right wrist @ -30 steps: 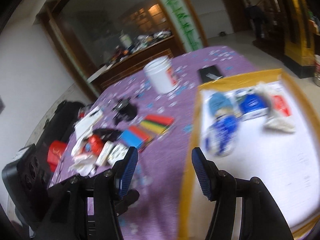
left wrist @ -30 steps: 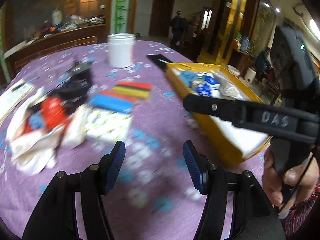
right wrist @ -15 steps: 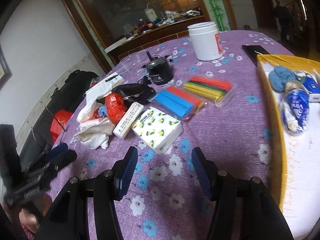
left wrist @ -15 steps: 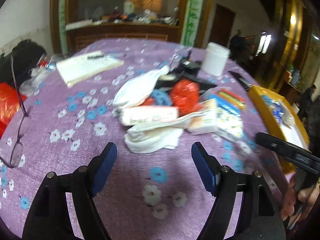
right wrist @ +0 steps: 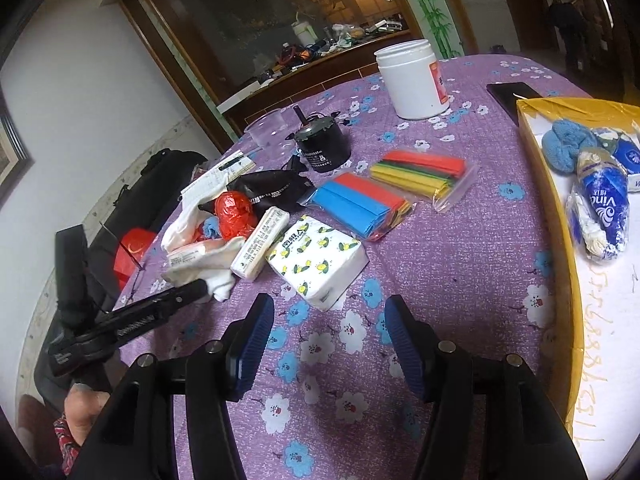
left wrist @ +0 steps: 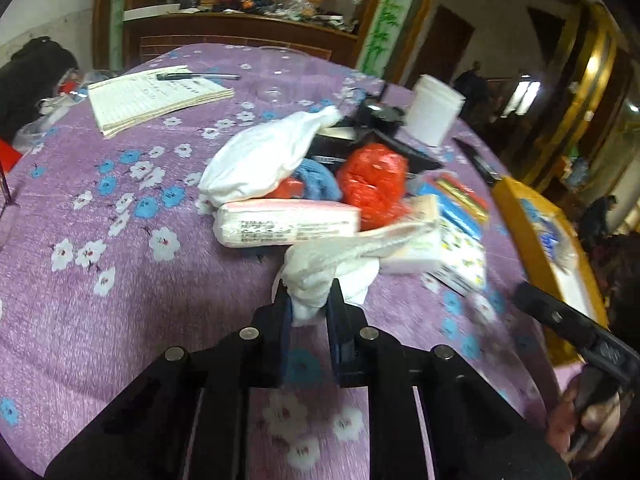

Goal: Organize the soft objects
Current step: 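Return both grippers to the pile and grasp the white cloth with the left gripper, then lift the white cloth with the left gripper while the right grasps the Face tissue pack, then carry the white cloth and Face pack into the white box and release both, then return the left gripper to the pile and grasp the white sock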

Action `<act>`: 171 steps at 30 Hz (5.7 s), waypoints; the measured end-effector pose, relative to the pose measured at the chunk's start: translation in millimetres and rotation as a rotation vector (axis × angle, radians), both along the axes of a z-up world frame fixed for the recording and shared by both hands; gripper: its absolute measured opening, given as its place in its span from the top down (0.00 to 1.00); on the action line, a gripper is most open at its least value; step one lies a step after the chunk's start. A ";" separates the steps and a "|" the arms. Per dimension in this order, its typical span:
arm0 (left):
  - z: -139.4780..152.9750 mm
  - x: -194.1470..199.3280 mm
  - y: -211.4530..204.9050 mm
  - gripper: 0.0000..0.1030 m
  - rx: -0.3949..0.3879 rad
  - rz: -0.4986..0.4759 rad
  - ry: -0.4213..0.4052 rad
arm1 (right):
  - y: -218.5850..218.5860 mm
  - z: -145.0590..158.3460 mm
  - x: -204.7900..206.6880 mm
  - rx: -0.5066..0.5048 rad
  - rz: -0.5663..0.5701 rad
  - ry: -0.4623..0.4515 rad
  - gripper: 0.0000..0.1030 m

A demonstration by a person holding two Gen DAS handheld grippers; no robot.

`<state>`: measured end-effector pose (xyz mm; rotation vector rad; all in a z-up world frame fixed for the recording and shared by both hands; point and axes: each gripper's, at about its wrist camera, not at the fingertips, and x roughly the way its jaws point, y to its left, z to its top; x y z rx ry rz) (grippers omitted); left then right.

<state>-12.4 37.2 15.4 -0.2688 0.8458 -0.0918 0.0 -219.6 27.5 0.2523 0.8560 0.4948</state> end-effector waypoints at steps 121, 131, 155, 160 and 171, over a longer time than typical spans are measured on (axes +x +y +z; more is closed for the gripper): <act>67.3 5.0 -286.8 0.85 0.170 -0.638 -0.090 | -193.1 48.5 -24.8 -0.177 -0.360 -0.019 0.54; 39.8 23.6 -329.4 0.85 0.192 -0.652 -0.025 | -227.1 24.7 -6.0 -0.205 -0.400 0.071 0.53; 47.4 18.8 -331.6 0.58 0.163 -0.660 -0.058 | -239.0 23.4 -7.6 -0.179 -0.454 0.080 0.49; 53.6 11.1 -323.4 0.58 0.146 -0.665 -0.064 | -239.7 38.5 -24.0 -0.162 -0.470 0.033 0.49; 63.1 -8.9 -276.2 0.58 0.099 -0.646 -0.074 | -208.6 62.7 -42.5 -0.080 -0.381 -0.046 0.46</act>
